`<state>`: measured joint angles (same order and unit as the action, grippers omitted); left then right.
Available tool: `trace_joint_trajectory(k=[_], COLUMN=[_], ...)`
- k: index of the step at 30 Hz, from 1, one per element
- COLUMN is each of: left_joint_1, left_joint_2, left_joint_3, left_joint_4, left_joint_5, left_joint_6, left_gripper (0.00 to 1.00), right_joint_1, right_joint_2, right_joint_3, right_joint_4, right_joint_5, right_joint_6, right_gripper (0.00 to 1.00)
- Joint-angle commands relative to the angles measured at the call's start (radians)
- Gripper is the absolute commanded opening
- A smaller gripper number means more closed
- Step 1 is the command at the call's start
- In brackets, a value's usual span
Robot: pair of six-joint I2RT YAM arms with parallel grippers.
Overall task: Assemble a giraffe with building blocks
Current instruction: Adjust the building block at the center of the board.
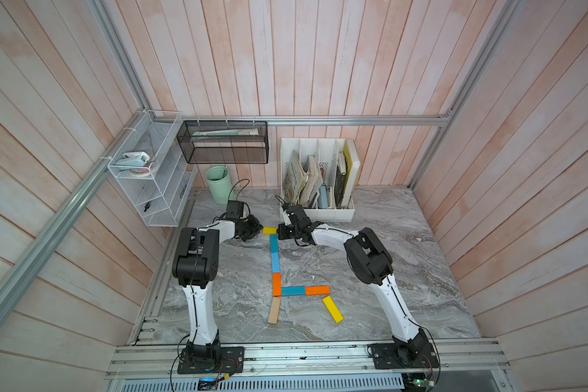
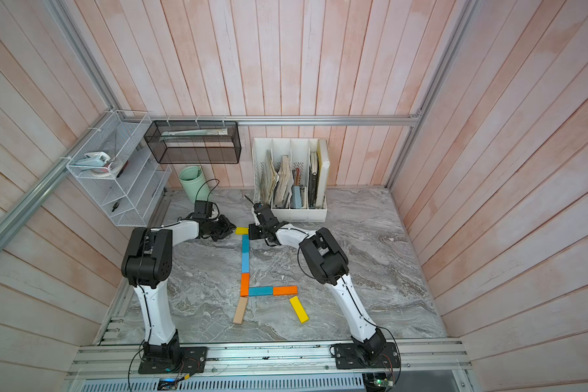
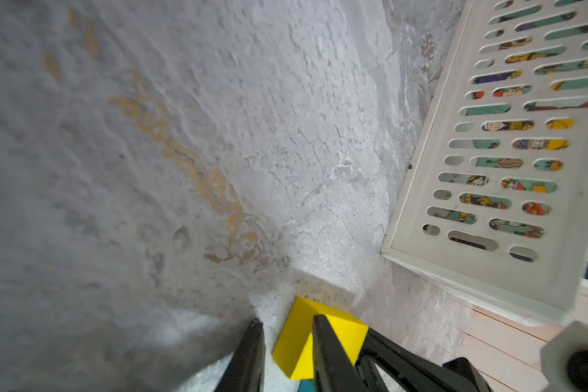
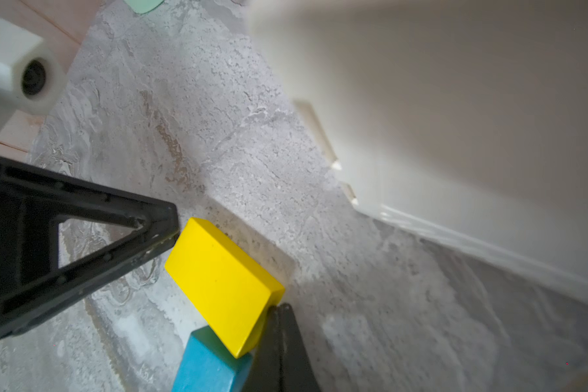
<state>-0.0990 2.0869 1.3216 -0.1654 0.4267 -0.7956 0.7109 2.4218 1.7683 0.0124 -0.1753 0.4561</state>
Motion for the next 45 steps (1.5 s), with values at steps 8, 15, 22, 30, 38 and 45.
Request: trace_joint_trajectory(k=[8, 15, 22, 30, 38, 45], left_joint_1=[0.014, 0.014, 0.021, 0.019, -0.005, -0.007], left_joint_2=[-0.06, 0.003, 0.093, 0.166, 0.197, 0.164], left_joint_3=[-0.061, 0.0, 0.094, 0.189, 0.249, 0.171], left_joint_4=[-0.011, -0.003, -0.021, -0.011, -0.04, -0.006], left_joint_5=[-0.026, -0.008, -0.033, 0.046, 0.118, 0.124], left_joint_6=[0.011, 0.053, 0.07, 0.043, 0.052, 0.048], left_gripper=[0.25, 0.25, 0.25, 0.23, 0.22, 0.21], right_joint_1=[-0.004, -0.032, -0.034, -0.034, -0.033, -0.032], right_joint_2=[-0.083, -0.216, -0.248, -0.235, -0.218, -0.217], right_joint_3=[-0.162, -0.278, -0.321, -0.329, -0.326, -0.326], right_joint_4=[-0.061, -0.017, -0.011, -0.005, 0.002, 0.001], right_joint_5=[0.078, 0.085, 0.057, 0.044, 0.029, 0.028], right_joint_6=[0.039, 0.046, 0.04, 0.041, 0.046, 0.044], right_gripper=[0.0, 0.0, 0.0, 0.0, 0.0, 0.0])
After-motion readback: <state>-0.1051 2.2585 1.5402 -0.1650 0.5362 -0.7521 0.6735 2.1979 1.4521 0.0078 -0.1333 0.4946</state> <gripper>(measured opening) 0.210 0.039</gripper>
